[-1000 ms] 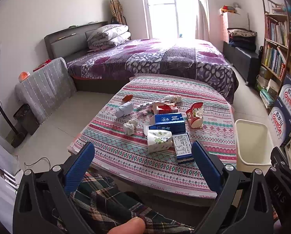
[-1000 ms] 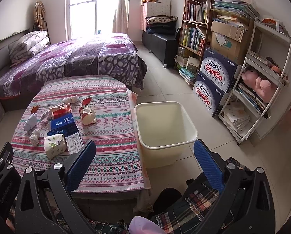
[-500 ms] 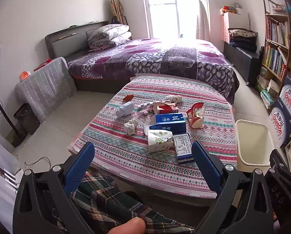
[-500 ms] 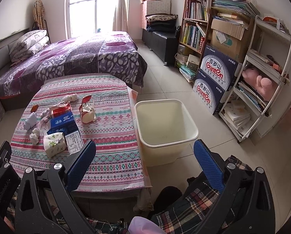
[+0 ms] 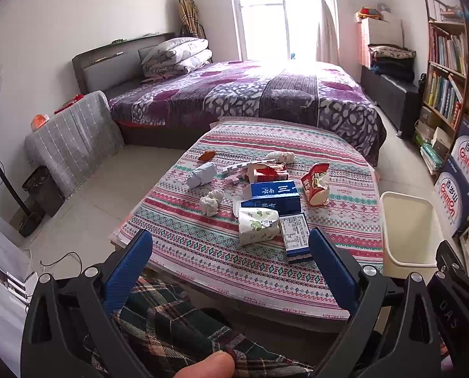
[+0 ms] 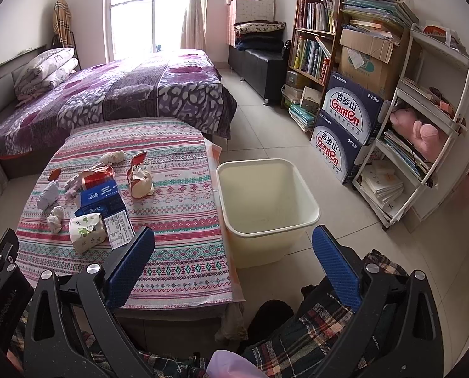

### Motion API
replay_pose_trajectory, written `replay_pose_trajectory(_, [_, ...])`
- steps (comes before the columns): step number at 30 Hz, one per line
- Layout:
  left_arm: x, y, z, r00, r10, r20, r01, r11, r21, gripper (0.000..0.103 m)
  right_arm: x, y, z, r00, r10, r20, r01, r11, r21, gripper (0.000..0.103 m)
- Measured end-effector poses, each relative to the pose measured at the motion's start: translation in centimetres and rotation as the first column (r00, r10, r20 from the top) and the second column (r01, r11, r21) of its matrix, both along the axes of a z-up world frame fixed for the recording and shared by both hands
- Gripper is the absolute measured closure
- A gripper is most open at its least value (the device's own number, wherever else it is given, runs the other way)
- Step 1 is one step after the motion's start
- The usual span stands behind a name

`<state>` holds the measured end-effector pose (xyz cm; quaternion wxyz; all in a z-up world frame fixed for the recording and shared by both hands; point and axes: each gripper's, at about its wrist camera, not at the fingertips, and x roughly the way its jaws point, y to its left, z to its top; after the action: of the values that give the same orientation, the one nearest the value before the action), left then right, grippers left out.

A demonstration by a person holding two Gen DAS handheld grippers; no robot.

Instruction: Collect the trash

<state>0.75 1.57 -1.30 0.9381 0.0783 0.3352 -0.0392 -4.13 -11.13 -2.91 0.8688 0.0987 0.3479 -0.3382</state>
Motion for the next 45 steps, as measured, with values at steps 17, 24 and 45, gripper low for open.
replay_pose_trajectory(17, [-0.1, 0.0, 0.0, 1.0, 0.002, -0.004, -0.002, 1.0, 0.0, 0.007, 0.0, 0.0, -0.2, 1.0, 0.0, -0.006, 0.0, 1.0, 0.002, 0.007])
replay_pose_trajectory(24, [-0.1, 0.0, -0.1, 1.0, 0.001, -0.007, -0.001, 1.0, 0.001, 0.007, -0.2, -0.1, -0.6, 1.0, 0.0, -0.008, 0.0, 1.0, 0.003, 0.007])
replay_pose_trajectory(45, [7.2, 0.5, 3.7, 0.999, -0.024, 0.02, 0.026, 0.995, -0.092, 0.007, 3.5, -4.8, 2.3, 0.998, 0.025, 0.066, -0.038, 0.98, 0.197, 0.007])
